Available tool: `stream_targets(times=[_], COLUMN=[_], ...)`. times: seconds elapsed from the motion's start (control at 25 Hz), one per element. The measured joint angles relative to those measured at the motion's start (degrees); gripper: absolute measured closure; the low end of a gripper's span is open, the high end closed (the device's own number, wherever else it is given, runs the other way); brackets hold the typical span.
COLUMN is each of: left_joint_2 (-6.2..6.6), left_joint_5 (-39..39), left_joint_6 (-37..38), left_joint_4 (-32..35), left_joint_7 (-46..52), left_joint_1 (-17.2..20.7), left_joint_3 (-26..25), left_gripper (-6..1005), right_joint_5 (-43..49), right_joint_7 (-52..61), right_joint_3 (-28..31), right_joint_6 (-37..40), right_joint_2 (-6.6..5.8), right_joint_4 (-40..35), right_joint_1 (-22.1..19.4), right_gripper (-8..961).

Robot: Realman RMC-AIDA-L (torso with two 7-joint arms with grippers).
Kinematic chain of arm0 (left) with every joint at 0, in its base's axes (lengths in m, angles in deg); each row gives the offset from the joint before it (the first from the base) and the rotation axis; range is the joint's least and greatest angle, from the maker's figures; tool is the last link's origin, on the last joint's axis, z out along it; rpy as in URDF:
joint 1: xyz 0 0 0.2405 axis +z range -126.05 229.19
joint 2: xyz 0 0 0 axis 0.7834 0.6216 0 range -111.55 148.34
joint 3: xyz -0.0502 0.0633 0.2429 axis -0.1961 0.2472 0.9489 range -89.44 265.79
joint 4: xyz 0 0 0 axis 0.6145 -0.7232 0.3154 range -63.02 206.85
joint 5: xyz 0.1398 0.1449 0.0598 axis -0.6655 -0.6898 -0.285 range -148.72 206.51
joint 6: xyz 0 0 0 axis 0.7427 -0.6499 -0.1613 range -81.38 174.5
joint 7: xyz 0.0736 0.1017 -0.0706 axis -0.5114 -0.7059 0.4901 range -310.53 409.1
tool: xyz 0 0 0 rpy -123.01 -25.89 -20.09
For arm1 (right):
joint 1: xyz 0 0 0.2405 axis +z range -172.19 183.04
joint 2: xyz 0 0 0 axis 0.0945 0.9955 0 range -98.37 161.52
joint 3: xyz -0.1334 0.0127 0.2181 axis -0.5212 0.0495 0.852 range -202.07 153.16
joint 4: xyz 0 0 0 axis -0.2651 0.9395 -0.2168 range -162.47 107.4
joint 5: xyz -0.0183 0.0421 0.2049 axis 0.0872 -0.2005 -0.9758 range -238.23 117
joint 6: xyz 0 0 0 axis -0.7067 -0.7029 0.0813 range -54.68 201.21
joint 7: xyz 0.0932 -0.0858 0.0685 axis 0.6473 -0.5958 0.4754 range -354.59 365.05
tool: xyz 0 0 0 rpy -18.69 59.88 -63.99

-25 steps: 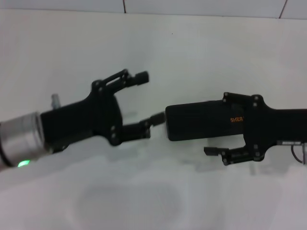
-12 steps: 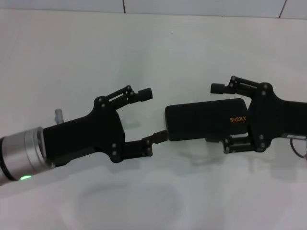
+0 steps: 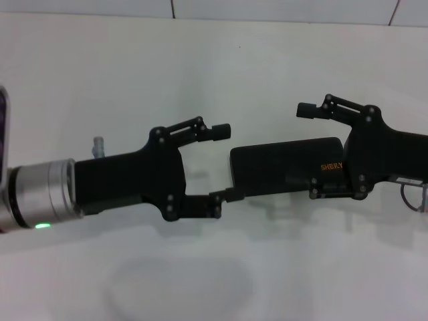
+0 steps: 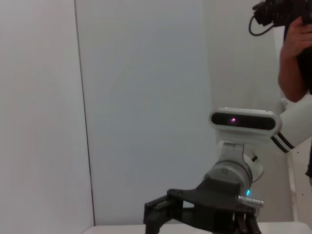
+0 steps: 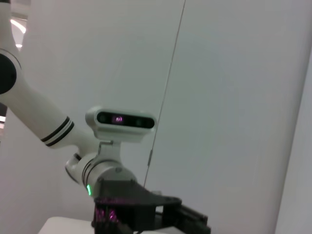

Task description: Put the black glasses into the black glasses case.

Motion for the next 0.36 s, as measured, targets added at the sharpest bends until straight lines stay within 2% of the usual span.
stream_targets(times=[0.16, 0.36], left_joint_2=[0.72, 0.23], left_joint_5=[0.33, -0.03], left_joint_6=[0.04, -0.27], left_joint_4=[-0.09, -0.38], left_joint_7=[2.44, 1.61], left_joint_1=[-1.36, -1.79], left_joint_3=[-0.19, -0.23], left_gripper=[138, 138], right_joint_5=[0.04, 0.23], right_joint_7=[-0.85, -2.44], right_joint_3=[0.02, 0.03], right_joint_6=[-0.03, -0.14], right_joint_2=[-0.05, 0.03], right_joint_4=[0.90, 1.81], right_joint_1=[-0.08, -0.34], right_gripper=[77, 77])
